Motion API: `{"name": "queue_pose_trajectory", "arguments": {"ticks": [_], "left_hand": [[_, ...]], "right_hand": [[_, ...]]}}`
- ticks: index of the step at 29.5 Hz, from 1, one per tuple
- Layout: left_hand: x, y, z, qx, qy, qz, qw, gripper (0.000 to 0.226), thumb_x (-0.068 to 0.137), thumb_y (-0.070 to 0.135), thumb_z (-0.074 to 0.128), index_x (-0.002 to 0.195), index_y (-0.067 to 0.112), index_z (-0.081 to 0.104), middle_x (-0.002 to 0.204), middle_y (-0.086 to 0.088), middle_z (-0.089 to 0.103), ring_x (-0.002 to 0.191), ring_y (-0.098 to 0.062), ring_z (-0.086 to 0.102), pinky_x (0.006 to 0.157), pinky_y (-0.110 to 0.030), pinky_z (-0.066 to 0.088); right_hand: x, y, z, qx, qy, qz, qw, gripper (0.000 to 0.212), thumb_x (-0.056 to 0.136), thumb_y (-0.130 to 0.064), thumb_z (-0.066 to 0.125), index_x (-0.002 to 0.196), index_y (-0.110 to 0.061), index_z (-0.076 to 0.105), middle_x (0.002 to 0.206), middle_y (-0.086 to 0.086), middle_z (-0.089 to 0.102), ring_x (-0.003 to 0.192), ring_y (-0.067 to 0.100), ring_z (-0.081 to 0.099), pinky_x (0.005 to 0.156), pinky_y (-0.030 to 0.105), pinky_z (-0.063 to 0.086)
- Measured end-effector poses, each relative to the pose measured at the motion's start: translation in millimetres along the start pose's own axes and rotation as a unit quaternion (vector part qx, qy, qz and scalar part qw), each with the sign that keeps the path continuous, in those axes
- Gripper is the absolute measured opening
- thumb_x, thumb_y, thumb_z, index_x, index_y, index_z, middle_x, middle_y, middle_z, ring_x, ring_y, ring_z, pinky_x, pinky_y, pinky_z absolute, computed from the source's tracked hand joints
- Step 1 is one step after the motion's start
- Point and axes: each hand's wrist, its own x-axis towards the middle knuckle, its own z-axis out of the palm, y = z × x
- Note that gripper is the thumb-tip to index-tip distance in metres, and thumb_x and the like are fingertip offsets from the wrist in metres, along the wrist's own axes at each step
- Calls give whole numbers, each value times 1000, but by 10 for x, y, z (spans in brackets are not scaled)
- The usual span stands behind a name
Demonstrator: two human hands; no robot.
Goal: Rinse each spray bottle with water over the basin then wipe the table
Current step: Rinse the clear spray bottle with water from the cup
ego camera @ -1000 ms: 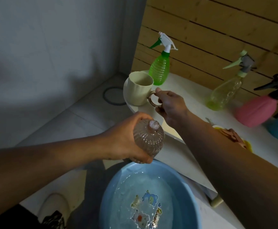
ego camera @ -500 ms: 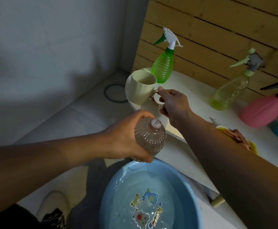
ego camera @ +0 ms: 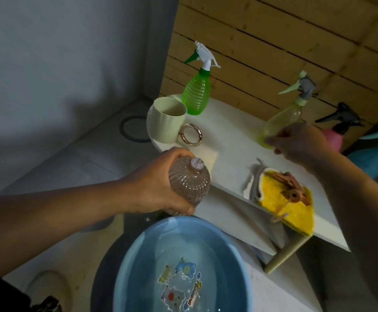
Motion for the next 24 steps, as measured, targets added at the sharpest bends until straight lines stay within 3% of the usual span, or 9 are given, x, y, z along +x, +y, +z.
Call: {"name": "queue_pose_trajectory", "arguments": {"ticks": [3,7,9,11,15,21,24], "left_hand": [[25,9,68,-13,-13,2,1000,97,55,17,101,131,42,47,125,13,58,108,-7,63,74,-26,63],[71,7,155,2,-22,16,1000,98,54,21,101,132,42,45,124,18,57,108,2,61,80,-13,55],[94,7,186,3,-24,14,1000,99,54,22,101,132,42,44,125,17,57,110,-1,61,83,-15,55],[124,16,226,6,-24,18,1000,100,53,23,102,132,43,44,126,16,57,112,-3,61,87,-20,56],[159,34,296,0,-26,25,999,99,53,21,102,132,40,46,125,15,59,111,-3,62,90,-26,58],[183,24,362,4,-31,32,999,101,49,26,102,132,43,46,126,14,57,112,-5,61,90,-31,60],[178,28,375,-1,-36,30,999,100,50,23,101,132,40,47,126,12,57,113,-7,61,90,-32,60]], "right_hand": [[12,510,-95,-73,-13,107,991,46,90,-48,69,96,-2,69,90,18,71,89,36,68,86,50,58],[-119,960,20,-12,-30,209,977,61,78,-63,75,88,-4,62,89,17,70,90,35,69,91,53,57],[-237,956,128,65,-35,249,966,66,73,-67,76,81,-4,59,80,15,68,75,30,67,79,42,60],[-328,911,213,103,-54,283,952,66,74,-68,75,74,-5,60,65,12,62,59,24,59,57,31,54],[-471,775,260,148,-51,301,941,59,80,-61,75,71,-5,64,62,11,60,50,21,55,35,19,42],[-485,773,304,220,-43,350,909,39,84,-37,81,67,-5,65,54,10,58,41,20,50,45,27,43],[-543,676,300,317,0,354,880,34,85,-33,81,74,-5,63,60,10,56,47,18,48,44,25,40]]}}
